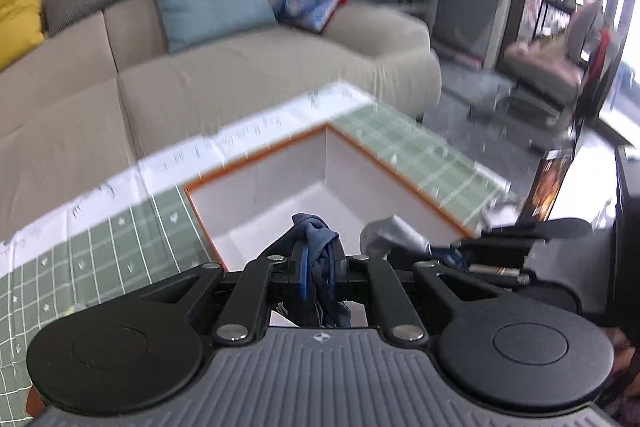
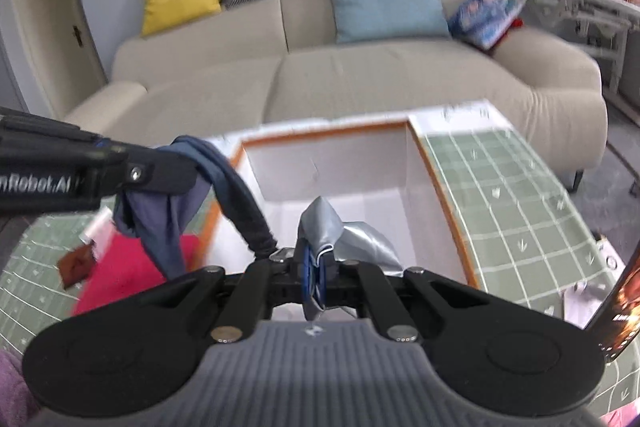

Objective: Organize soft objects
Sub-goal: 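Carry the navy cloth and silver pouch over the orange shoebox with both grippers, then open both grippers to drop the cloths into the orange shoebox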

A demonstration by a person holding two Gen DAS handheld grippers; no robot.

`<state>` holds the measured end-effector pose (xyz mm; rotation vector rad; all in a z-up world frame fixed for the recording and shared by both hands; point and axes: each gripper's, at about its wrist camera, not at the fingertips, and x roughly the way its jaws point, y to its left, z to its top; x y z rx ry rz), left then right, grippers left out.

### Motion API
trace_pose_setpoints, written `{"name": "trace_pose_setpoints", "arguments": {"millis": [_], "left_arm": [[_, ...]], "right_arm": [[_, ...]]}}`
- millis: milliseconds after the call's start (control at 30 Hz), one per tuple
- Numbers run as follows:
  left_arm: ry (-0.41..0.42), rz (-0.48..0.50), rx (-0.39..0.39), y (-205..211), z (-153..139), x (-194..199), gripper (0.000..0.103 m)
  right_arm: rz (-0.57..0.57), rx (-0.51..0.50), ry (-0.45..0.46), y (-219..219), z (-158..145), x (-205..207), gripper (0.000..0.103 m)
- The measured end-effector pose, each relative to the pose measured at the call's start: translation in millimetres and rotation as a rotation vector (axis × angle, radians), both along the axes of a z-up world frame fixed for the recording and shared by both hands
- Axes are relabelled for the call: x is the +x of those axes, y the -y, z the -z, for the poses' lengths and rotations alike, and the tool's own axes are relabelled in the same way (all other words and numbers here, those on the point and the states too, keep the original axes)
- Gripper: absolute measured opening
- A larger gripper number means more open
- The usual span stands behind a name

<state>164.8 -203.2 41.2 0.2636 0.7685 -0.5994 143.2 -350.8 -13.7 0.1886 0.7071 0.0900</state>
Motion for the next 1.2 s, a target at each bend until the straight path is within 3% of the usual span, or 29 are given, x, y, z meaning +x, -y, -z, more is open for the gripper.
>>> {"name": "trace_pose_setpoints", "arguments": {"millis": [300, 500, 600, 667, 733, 900, 967, 1200], "left_arm": [[-0.098, 0.048, 0.153, 16.9, 50.8, 22.6, 0.01], [-0.153, 0.059, 0.208, 20.6, 67.7, 30.6, 0.013], [-0.163, 0.057, 0.219, 20.2, 69.6, 31.6, 0.015], [-0.153, 0.039, 0.218, 18.1, 68.7, 31.1, 0.022], [-0.145, 0.032, 0.21, 14.5, 65.1, 28.6, 0.028], [-0.112, 0.014, 0.194, 8.5, 49.3, 23.4, 0.031], [-0.094, 0.002, 0.175, 3.3, 39.4, 19.4, 0.033], [-0.003, -0.022, 0.086, -20.5, 8.7, -10.5, 0.037]], "right_arm": [[-0.009, -0.031, -0.232, -2.9, 49.8, 32.3, 0.009], [-0.022, -0.062, -0.305, -9.4, 62.8, 39.8, 0.011], [-0.031, -0.073, -0.318, -12.6, 64.4, 39.4, 0.017], [-0.032, -0.085, -0.316, -13.4, 64.8, 39.9, 0.032], [-0.038, -0.093, -0.304, -15.3, 62.1, 37.8, 0.033], [-0.05, -0.116, -0.281, -18.1, 49.1, 30.3, 0.043], [-0.045, -0.12, -0.261, -18.3, 39.9, 25.6, 0.051], [-0.022, -0.125, -0.188, -27.3, 5.5, 0.5, 0.063]]}}
